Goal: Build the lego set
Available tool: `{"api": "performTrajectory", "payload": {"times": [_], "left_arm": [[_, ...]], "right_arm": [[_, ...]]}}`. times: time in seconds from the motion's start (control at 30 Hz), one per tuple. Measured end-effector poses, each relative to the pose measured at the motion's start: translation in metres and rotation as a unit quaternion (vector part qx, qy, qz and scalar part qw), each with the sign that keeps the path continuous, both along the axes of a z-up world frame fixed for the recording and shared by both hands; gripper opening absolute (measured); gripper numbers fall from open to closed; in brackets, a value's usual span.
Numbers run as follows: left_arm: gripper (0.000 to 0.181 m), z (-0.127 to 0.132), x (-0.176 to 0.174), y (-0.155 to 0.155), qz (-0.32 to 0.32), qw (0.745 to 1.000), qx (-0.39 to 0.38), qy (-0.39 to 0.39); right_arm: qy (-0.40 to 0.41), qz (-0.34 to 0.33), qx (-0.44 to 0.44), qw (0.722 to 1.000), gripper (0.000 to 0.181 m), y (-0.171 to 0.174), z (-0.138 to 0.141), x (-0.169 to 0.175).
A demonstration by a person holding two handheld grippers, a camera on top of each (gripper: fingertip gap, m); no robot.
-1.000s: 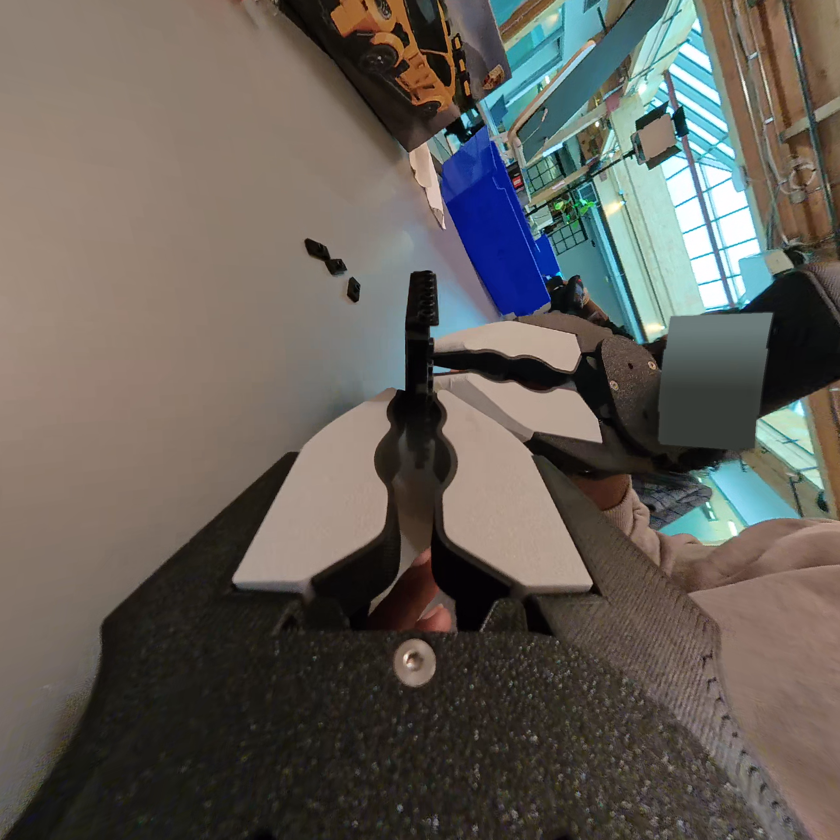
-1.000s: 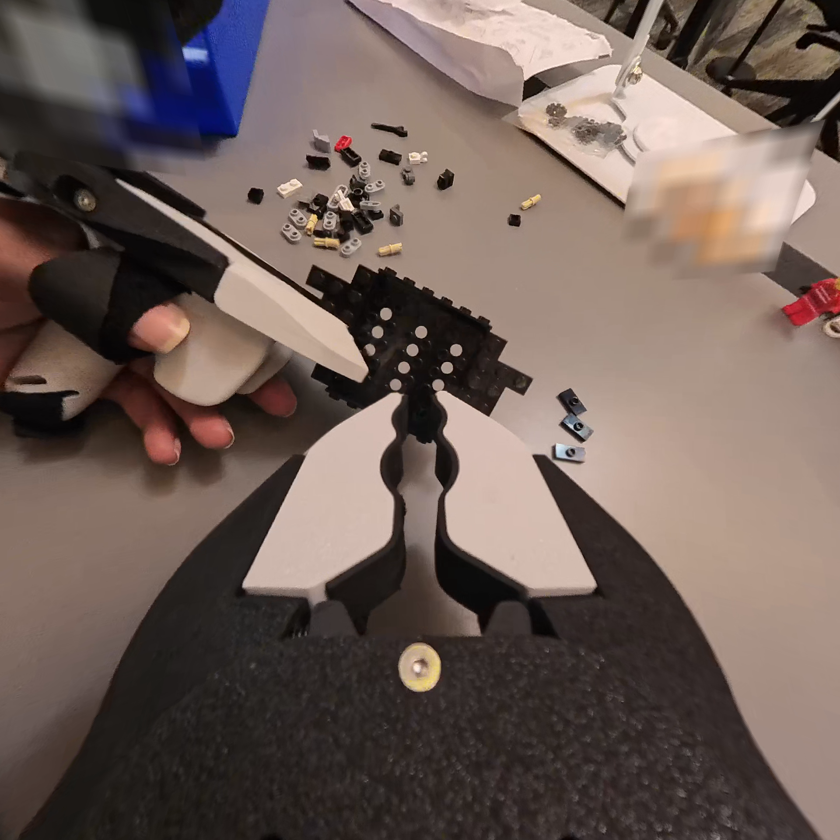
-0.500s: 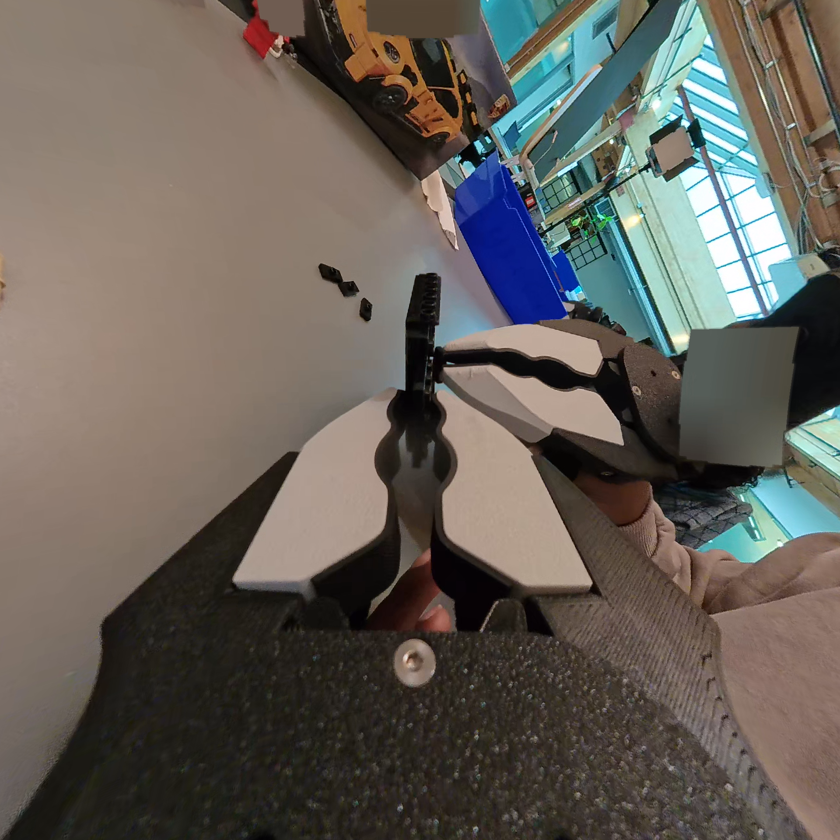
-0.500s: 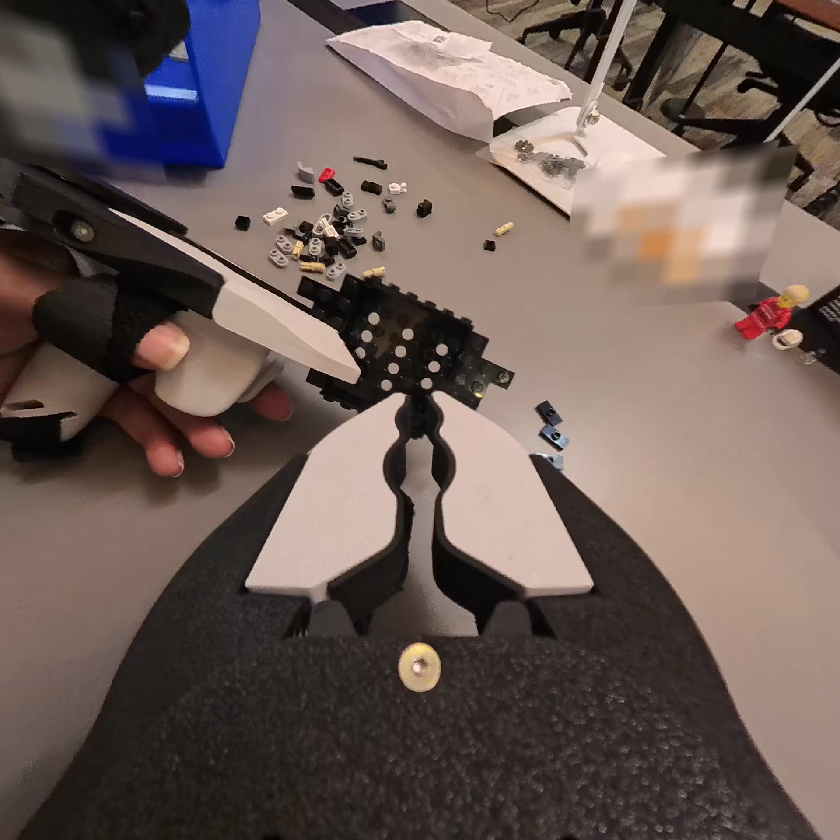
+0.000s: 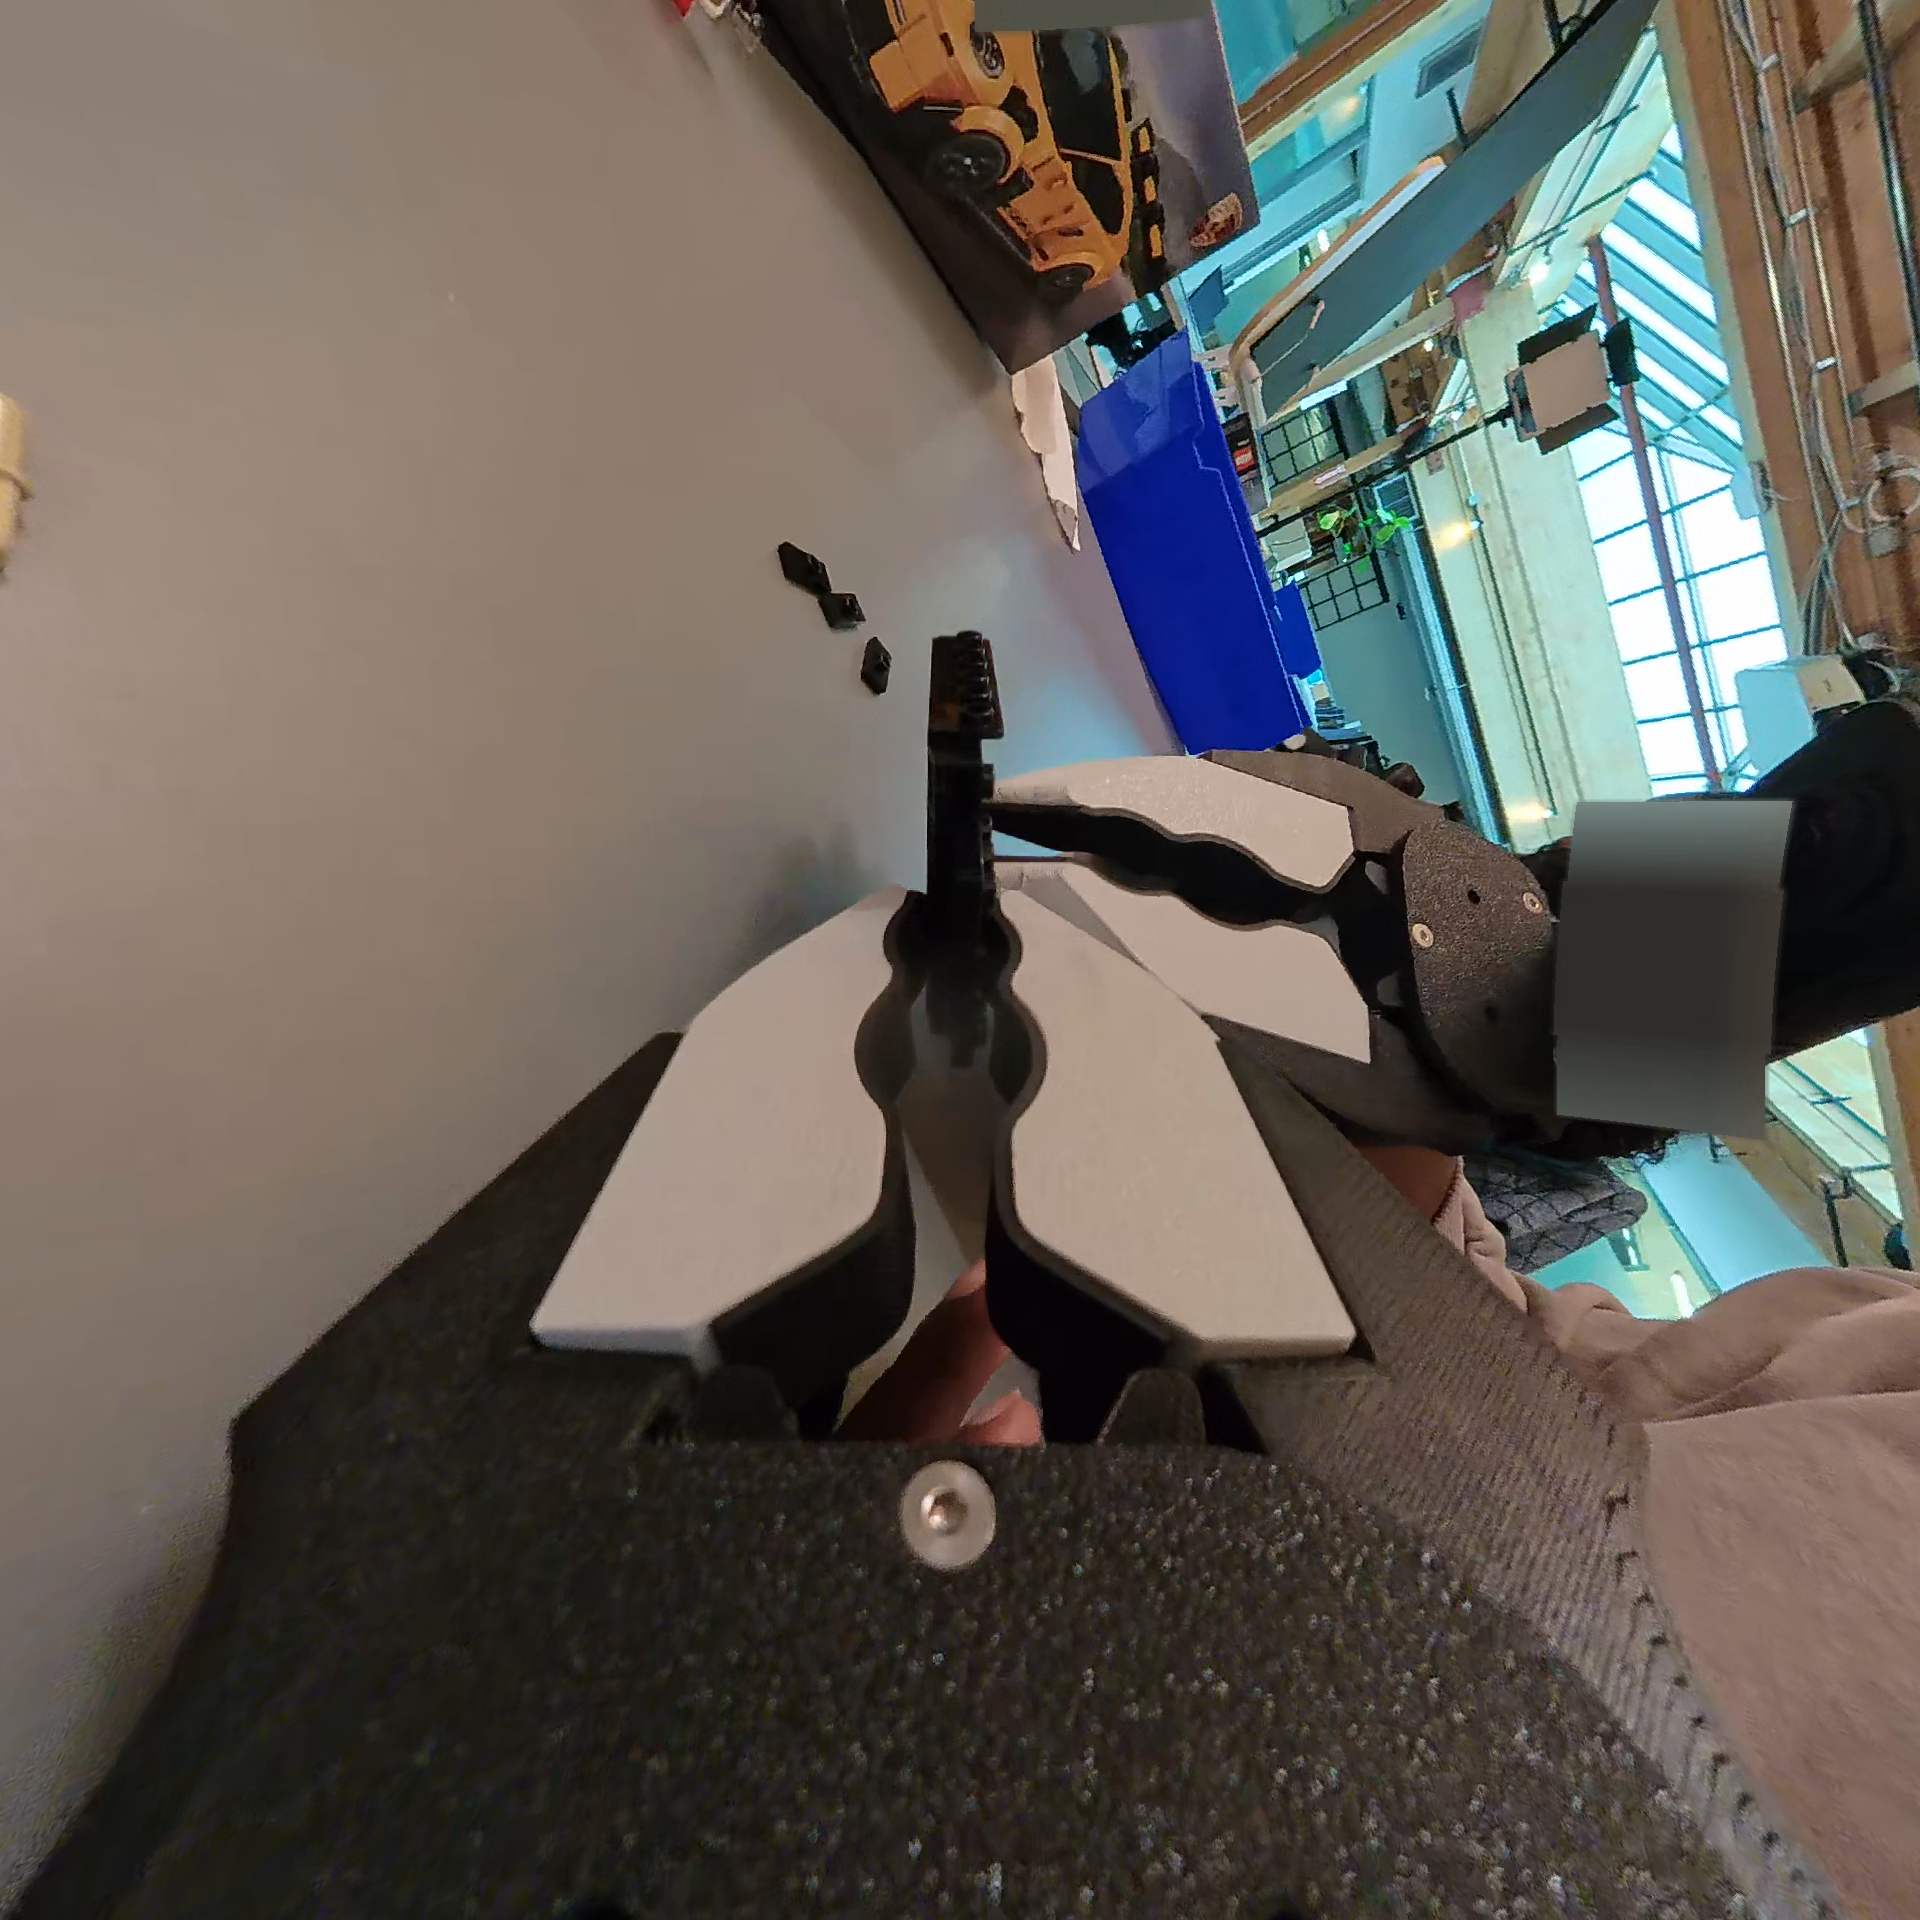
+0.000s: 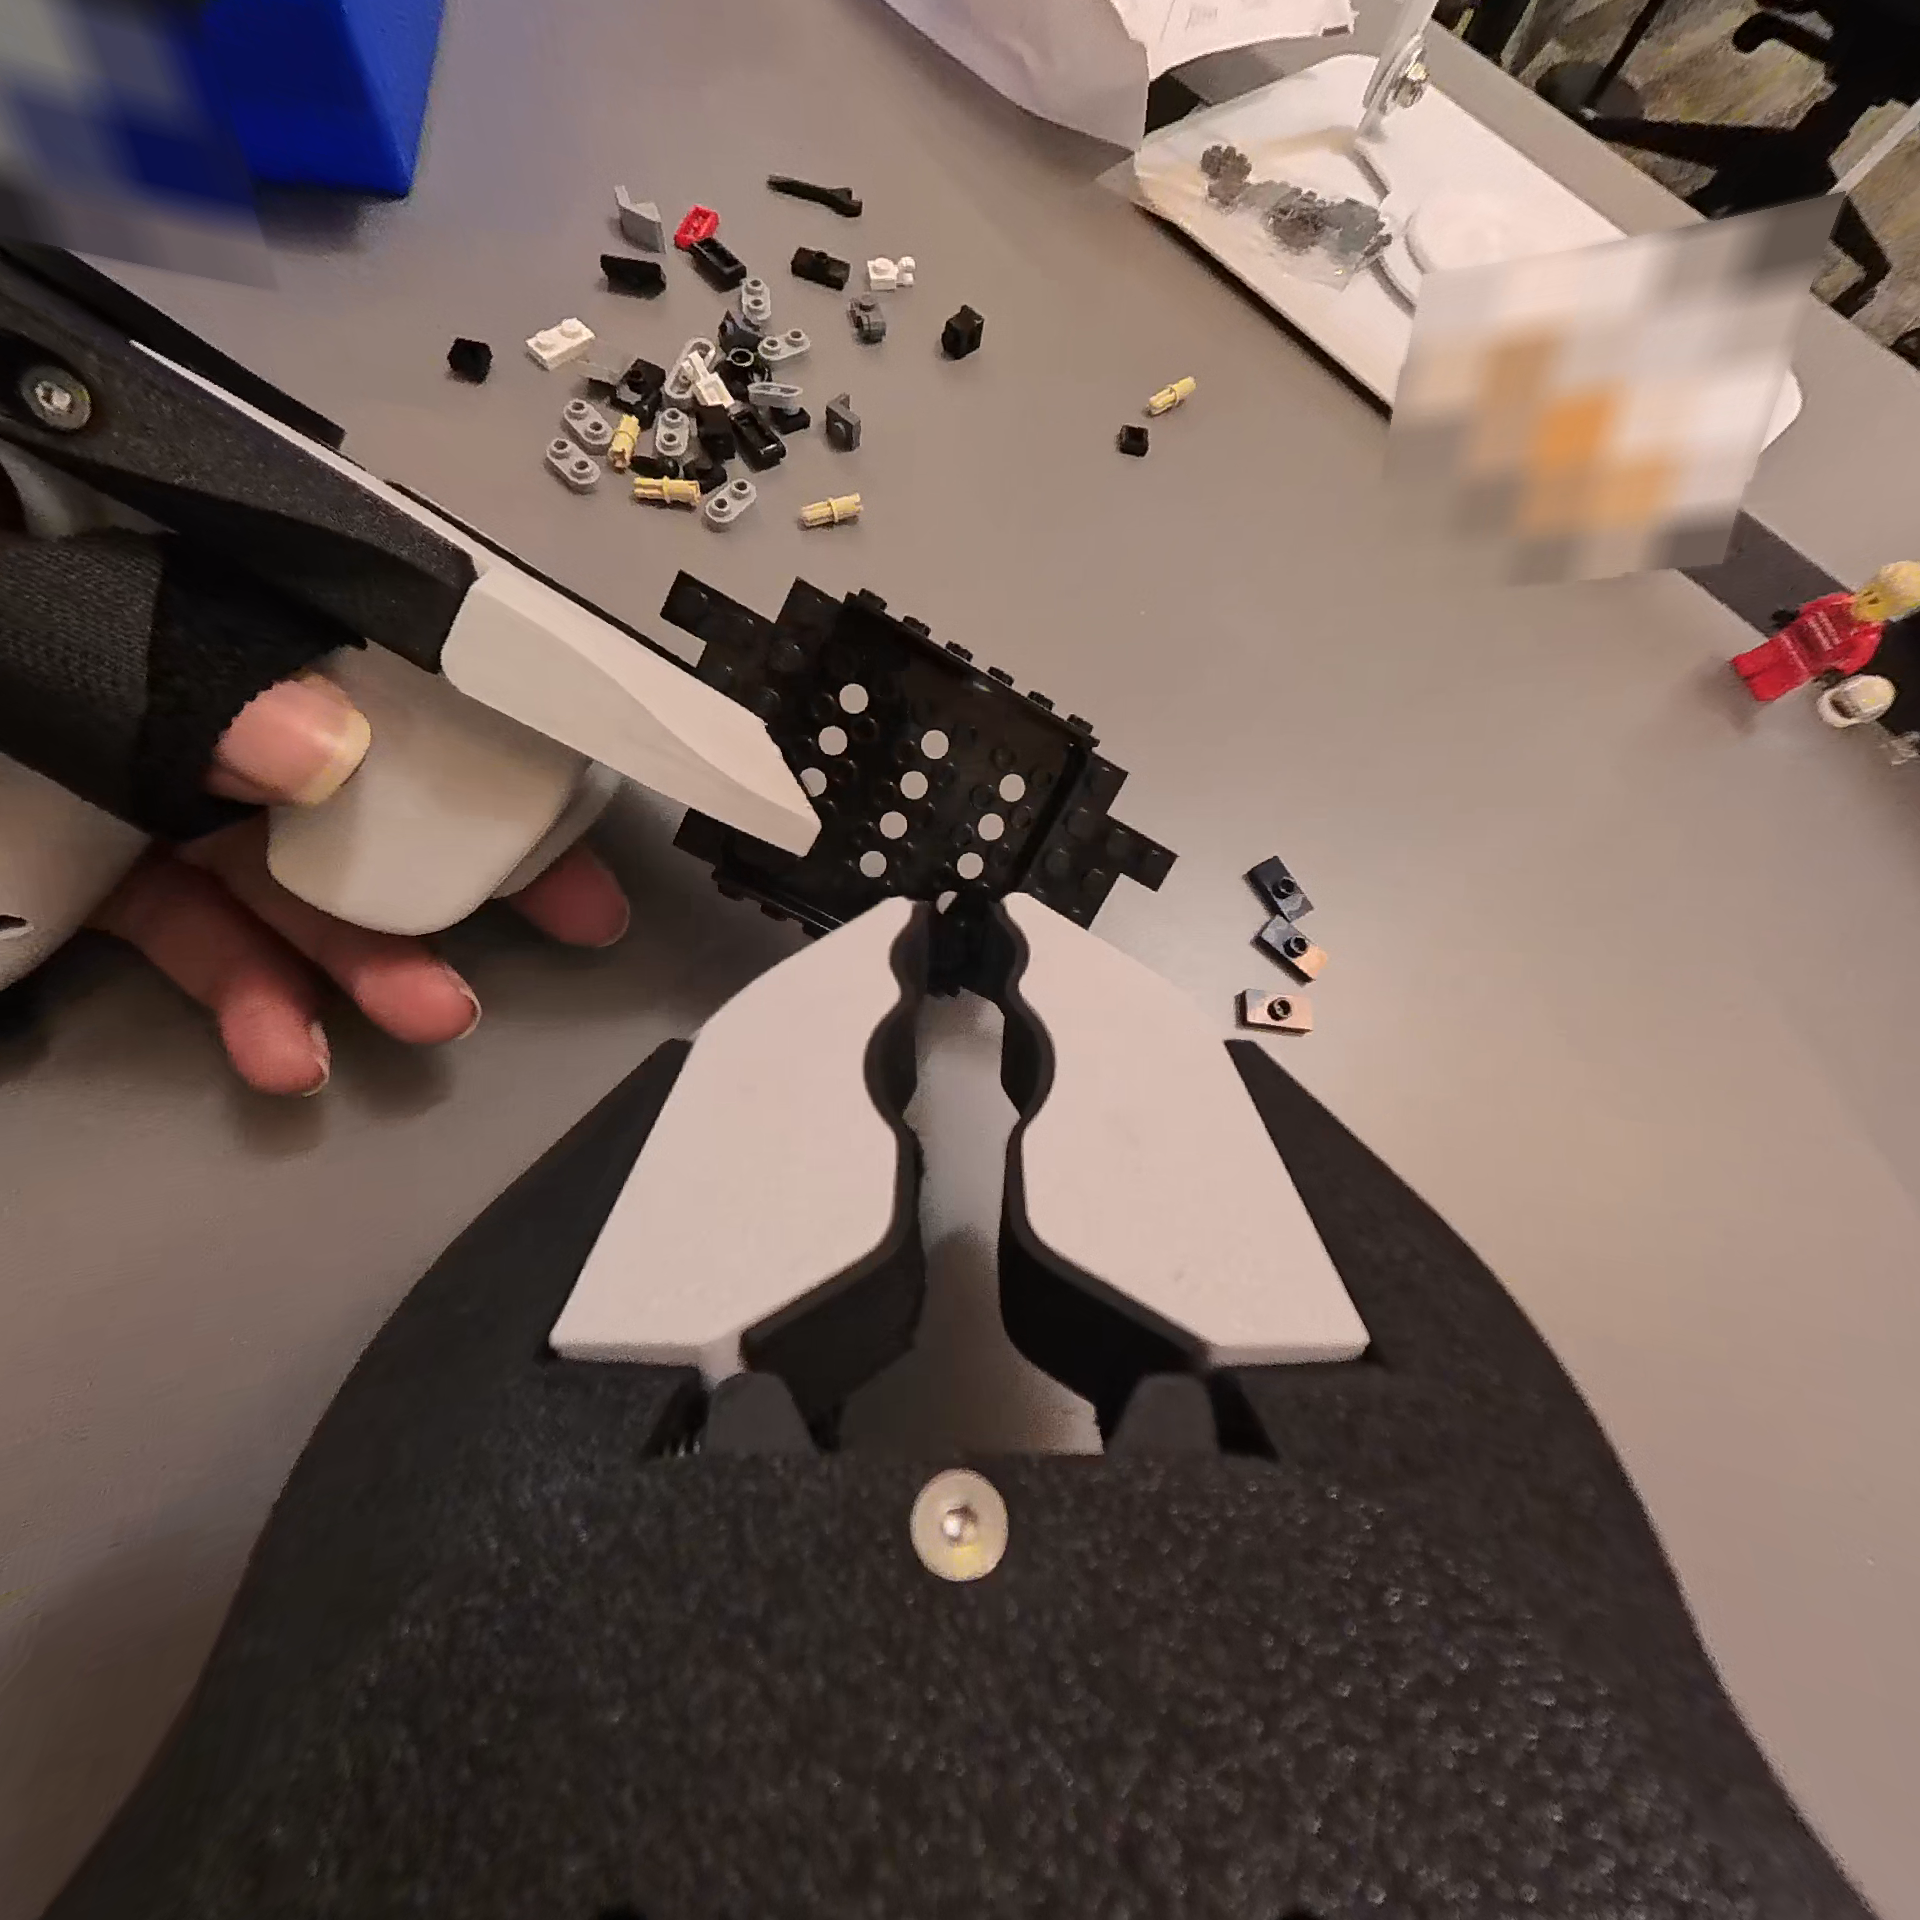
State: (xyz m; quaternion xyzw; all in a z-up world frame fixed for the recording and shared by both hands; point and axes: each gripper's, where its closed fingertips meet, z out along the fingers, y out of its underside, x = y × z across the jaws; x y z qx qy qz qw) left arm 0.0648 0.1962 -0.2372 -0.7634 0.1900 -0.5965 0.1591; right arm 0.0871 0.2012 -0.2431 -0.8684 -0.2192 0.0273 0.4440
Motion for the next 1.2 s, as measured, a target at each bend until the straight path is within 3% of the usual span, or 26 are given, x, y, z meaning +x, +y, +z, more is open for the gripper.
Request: {"api": "performTrajectory", "payload": {"times": [0.23,0.37,0.57,0.93,1.2], "left_arm": [[0.010,0.000,0.000,0.003,0.003,1.000,-0.003,0.000],[0.010,0.000,-0.001,0.005,0.006,1.000,-0.003,-0.002],[0.010,0.006,0.000,0.003,-0.004,1.000,0.013,-0.008],[0.010,0.014,0.000,-0.004,-0.027,0.999,0.045,-0.011],[0.011,0.016,-0.003,-0.013,-0.095,0.994,0.060,-0.012]], "right_arm": [[0.036,-0.001,0.005,0.999,0.013,0.000,0.006,0.003],[0.120,-0.016,0.013,0.993,0.016,0.002,0.021,0.016],[0.272,-0.006,-0.054,0.961,0.039,-0.004,0.009,0.013],[0.299,0.005,-0.063,0.952,0.030,-0.003,0.007,0.009],[0.329,0.050,-0.102,0.937,0.028,-0.014,0.006,0.003]]}}
